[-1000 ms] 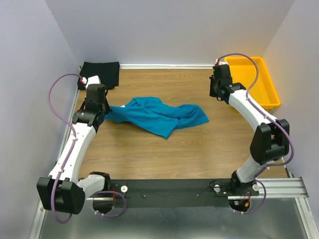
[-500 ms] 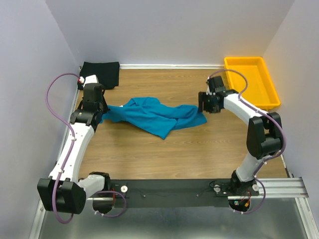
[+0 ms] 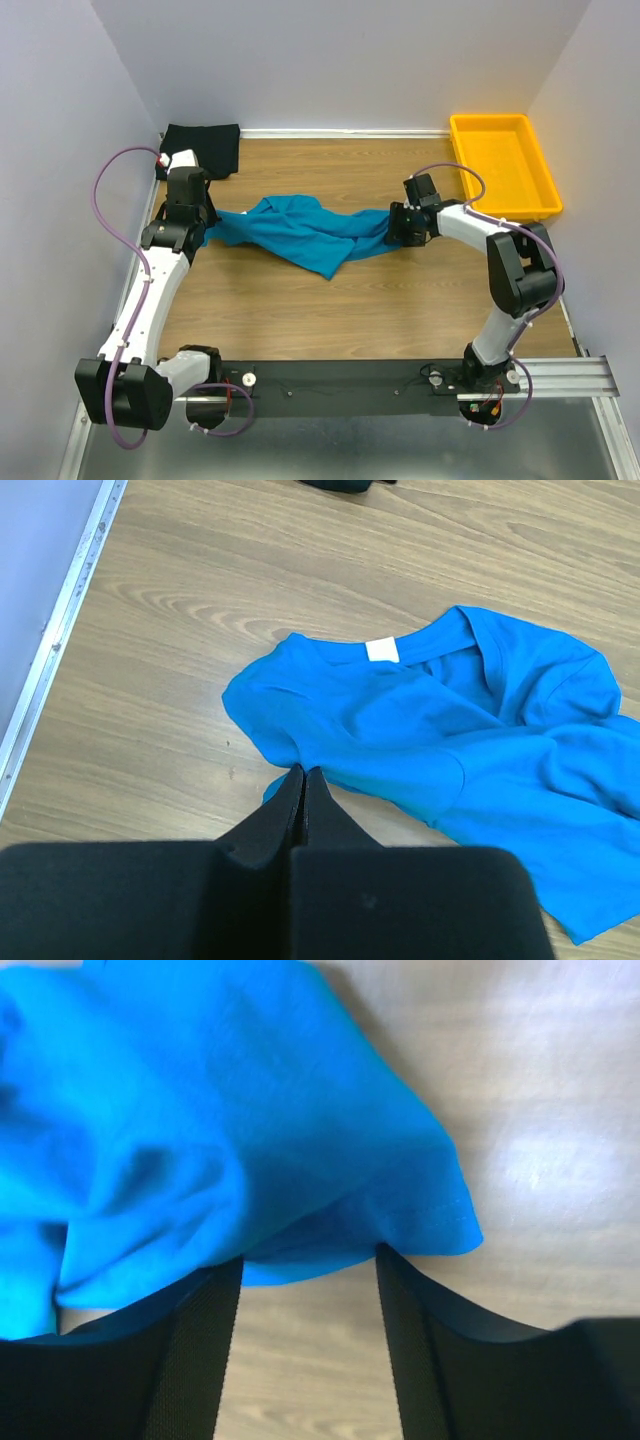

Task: Fold and stack the t-shirts
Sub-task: Flatten the tshirt out

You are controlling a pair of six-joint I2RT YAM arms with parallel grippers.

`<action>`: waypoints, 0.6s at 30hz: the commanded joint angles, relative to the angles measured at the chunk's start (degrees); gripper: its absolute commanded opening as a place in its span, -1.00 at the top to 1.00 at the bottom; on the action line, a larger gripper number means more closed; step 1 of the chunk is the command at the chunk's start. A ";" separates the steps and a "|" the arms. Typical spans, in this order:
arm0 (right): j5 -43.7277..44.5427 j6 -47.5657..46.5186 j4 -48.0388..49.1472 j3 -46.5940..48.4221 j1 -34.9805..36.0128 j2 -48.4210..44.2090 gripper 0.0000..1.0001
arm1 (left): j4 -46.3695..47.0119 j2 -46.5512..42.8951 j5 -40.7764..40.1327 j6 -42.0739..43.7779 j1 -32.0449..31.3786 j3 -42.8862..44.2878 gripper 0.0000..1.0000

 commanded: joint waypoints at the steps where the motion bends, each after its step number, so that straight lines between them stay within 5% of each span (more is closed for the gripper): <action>1: 5.42 0.73 3.02 2.34 0.20 4.89 -0.21 | 1.14 -1.39 -0.54 0.23 0.35 -0.99 1.00; 4: 7.25 0.21 3.11 4.37 0.37 7.44 0.14 | 1.14 -1.65 -0.97 0.32 0.44 -1.25 1.00; 6: 9.54 -0.23 3.02 5.34 0.37 7.27 0.61 | 0.96 -1.74 -1.59 0.32 0.53 -1.08 1.00; 9: 17.09 -3.91 1.53 8.67 0.20 4.74 0.99 | 0.26 -2.61 -3.25 0.23 1.05 -0.11 1.00; 18: 41.96 -25.70 -4.45 29.99 -2.61 2.86 0.99 | -3.08 -6.31 -11.43 0.84 2.55 4.20 1.00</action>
